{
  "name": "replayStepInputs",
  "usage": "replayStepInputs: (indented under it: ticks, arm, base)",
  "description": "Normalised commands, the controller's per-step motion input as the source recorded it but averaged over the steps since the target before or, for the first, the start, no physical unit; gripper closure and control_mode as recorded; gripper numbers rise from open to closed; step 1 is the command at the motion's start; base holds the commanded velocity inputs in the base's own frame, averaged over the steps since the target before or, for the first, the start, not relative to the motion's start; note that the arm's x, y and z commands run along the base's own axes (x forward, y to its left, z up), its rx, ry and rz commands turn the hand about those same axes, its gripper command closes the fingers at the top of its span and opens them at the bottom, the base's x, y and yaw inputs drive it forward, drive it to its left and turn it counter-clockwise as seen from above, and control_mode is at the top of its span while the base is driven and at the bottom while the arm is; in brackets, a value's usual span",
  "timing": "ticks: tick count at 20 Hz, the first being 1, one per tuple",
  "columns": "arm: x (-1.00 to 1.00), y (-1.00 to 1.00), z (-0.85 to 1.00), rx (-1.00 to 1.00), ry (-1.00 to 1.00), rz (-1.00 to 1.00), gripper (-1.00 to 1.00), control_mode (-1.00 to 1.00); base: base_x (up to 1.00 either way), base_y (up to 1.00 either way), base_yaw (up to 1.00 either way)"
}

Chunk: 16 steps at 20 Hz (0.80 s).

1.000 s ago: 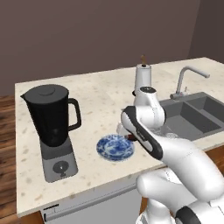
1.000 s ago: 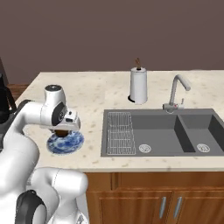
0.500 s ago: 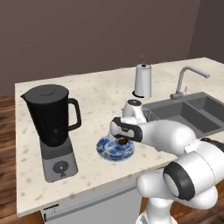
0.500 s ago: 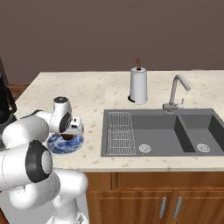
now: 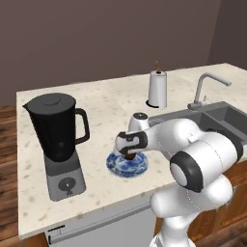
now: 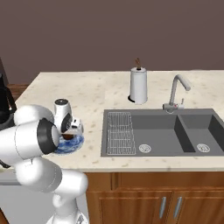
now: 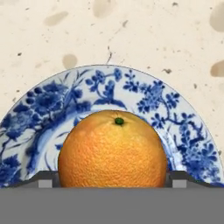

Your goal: Pick the peach and orange from the fridge and place them on the plate next to the blender to make a fruit smoothie.

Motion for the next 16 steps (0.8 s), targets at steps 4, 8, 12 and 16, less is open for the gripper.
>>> replayStepInputs:
  ticks: [4, 8, 12, 16]
  arm:
    - [-0.06, 0.02, 0.48, 0.0, -0.05, 0.0, -1.0, -1.0]
    - [-0.39, 0.0, 0.72, 0.0, -0.14, 0.0, -1.0, -1.0]
    - [-0.83, -0.21, 0.68, 0.0, -0.09, 0.0, -1.0, -1.0]
    - [-1.0, -0.37, 0.58, 0.0, -0.09, 0.0, -1.0, -1.0]
  base:
    - [0.0, 0.0, 0.0]
    - [0.0, 0.0, 0.0]
    - [0.0, 0.0, 0.0]
    - [0.0, 0.0, 0.0]
